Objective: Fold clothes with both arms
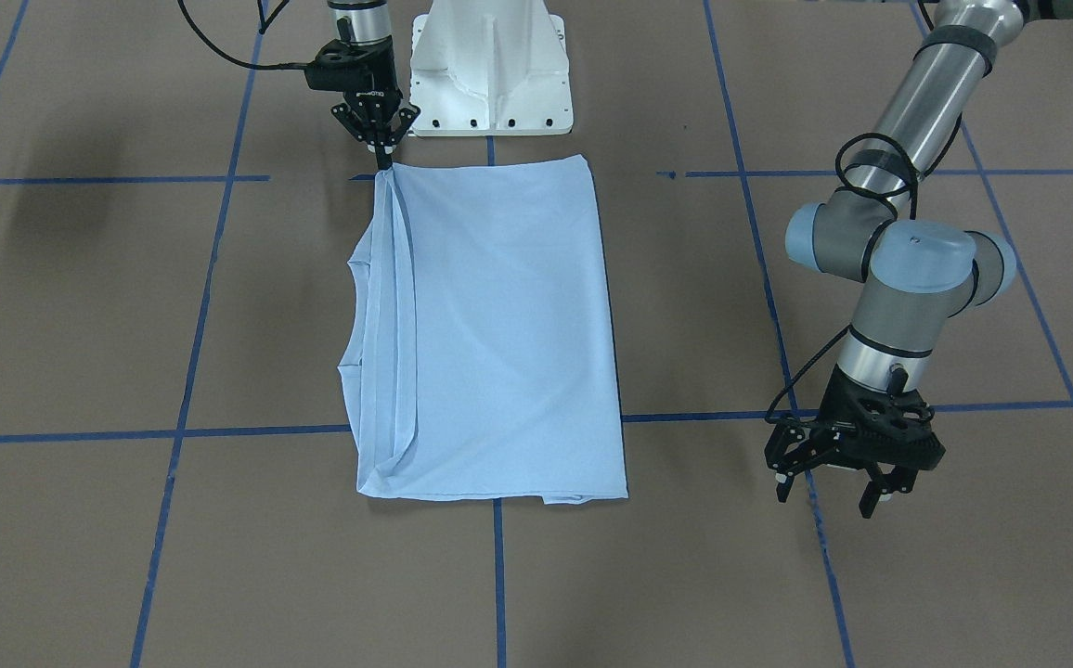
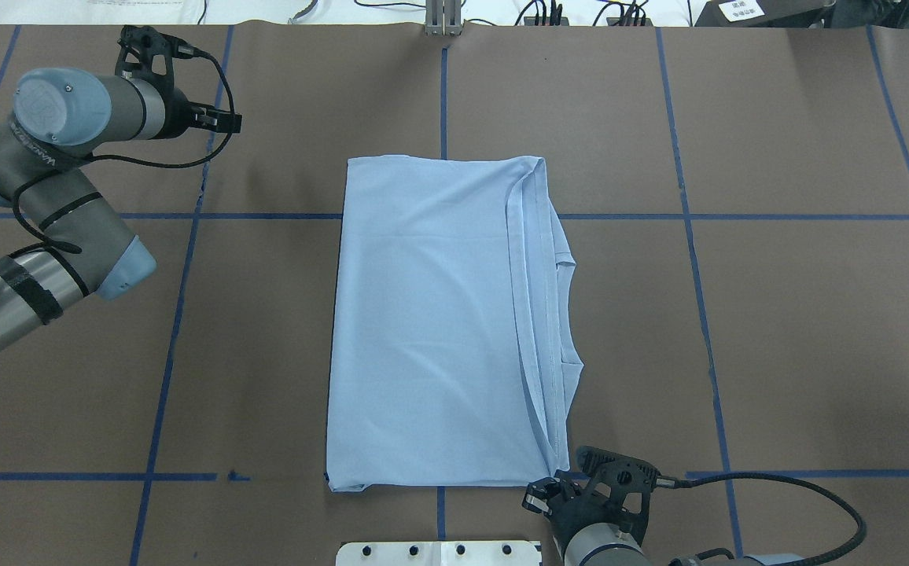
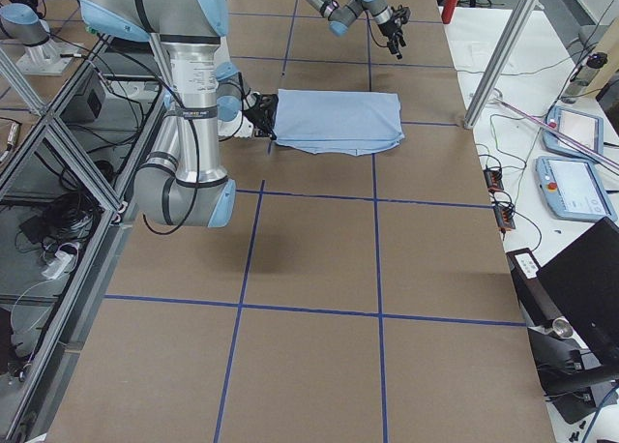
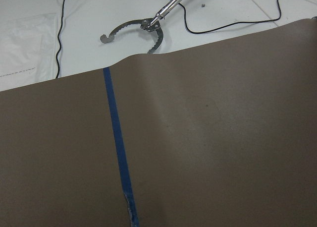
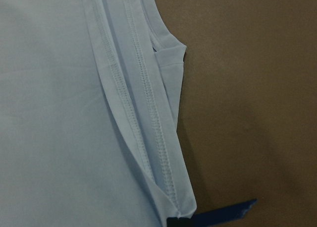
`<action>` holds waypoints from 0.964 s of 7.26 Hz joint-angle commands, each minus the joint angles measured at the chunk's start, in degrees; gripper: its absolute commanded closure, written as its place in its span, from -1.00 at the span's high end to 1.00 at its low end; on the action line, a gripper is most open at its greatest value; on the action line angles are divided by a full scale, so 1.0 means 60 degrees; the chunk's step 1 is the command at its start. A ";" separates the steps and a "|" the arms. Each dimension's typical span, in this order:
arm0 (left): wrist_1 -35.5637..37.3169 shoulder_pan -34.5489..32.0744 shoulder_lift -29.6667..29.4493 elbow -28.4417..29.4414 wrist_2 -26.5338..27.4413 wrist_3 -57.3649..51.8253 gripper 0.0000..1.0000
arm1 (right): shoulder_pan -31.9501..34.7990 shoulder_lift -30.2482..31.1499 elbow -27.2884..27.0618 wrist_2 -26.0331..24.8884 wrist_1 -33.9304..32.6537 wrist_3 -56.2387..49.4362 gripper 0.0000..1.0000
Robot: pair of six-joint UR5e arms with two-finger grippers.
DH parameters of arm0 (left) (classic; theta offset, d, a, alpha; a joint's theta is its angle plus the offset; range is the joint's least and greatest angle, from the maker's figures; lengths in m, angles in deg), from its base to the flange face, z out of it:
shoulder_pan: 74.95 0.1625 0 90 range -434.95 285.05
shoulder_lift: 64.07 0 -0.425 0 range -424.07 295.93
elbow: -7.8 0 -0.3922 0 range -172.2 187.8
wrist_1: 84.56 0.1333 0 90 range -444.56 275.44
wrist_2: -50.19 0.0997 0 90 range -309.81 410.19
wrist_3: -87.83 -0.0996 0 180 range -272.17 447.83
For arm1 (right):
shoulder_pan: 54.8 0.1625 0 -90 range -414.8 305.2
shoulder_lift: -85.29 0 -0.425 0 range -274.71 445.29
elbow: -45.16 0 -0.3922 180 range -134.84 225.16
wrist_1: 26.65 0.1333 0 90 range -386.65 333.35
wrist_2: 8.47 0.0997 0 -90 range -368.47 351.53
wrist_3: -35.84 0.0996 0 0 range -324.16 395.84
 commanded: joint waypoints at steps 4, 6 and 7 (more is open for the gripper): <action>-0.0014 0.0034 0.0074 -0.0089 0.0000 0.0025 1.00 | 0.0952 -0.0336 0.0015 0.0062 0.0696 -0.2230 1.00; 0.0000 0.0049 0.0074 -0.0132 0.0000 0.0026 1.00 | 0.1379 -0.0454 0.0220 0.0997 0.0893 -0.3946 1.00; 0.0000 0.0049 0.0074 -0.0147 0.0000 0.0040 1.00 | 0.1380 -0.0455 0.0351 0.1030 0.0893 -0.4695 1.00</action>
